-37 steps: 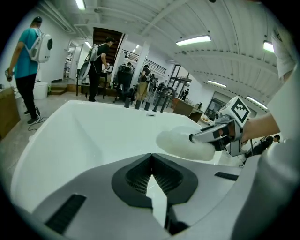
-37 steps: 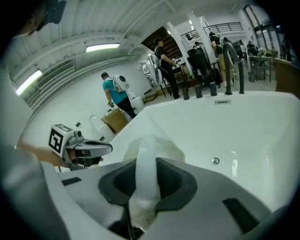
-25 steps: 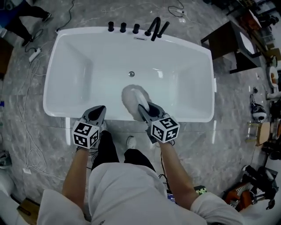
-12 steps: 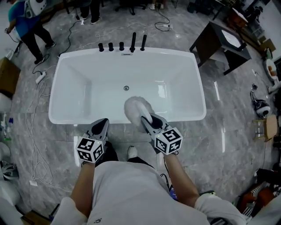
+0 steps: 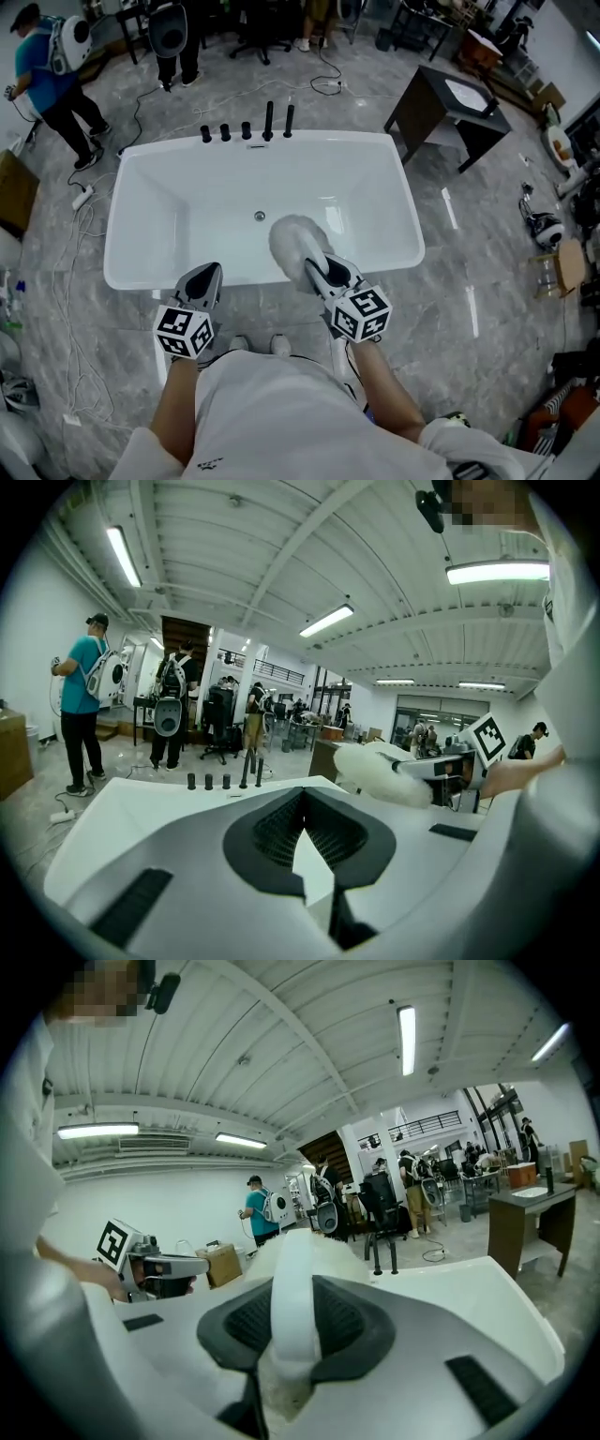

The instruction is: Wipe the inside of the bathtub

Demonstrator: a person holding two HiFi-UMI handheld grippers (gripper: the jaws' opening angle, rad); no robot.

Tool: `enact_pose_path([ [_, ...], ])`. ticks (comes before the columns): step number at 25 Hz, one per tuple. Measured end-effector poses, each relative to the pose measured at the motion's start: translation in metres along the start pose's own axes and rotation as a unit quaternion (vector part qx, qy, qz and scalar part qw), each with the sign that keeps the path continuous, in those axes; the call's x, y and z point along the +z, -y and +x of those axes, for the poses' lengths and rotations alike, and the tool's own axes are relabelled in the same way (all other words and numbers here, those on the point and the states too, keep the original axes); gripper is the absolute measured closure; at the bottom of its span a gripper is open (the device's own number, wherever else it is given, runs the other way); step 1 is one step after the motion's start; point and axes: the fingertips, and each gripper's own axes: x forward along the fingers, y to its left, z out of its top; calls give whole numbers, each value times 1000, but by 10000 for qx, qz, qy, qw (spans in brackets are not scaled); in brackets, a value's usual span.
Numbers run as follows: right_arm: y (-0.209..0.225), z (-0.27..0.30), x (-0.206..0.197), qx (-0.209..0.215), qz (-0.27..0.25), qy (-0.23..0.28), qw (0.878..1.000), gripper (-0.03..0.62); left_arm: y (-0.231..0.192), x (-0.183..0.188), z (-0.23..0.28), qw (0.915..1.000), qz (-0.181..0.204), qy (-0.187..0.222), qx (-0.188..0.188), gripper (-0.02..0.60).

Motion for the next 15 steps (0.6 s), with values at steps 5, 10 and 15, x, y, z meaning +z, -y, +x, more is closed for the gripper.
enact_pose_path([
  [5, -8, 6, 10, -148, -186, 63, 9997, 496, -18, 19, -2, 9997, 81, 216, -62, 571],
  [10, -15, 11, 24, -369, -246, 220, 9988, 496, -32, 29, -11, 9994, 149, 287, -125, 571],
  [15, -24, 13, 25, -541, -227, 298, 9978, 496, -38, 30, -16, 9990, 226, 294, -262, 571],
])
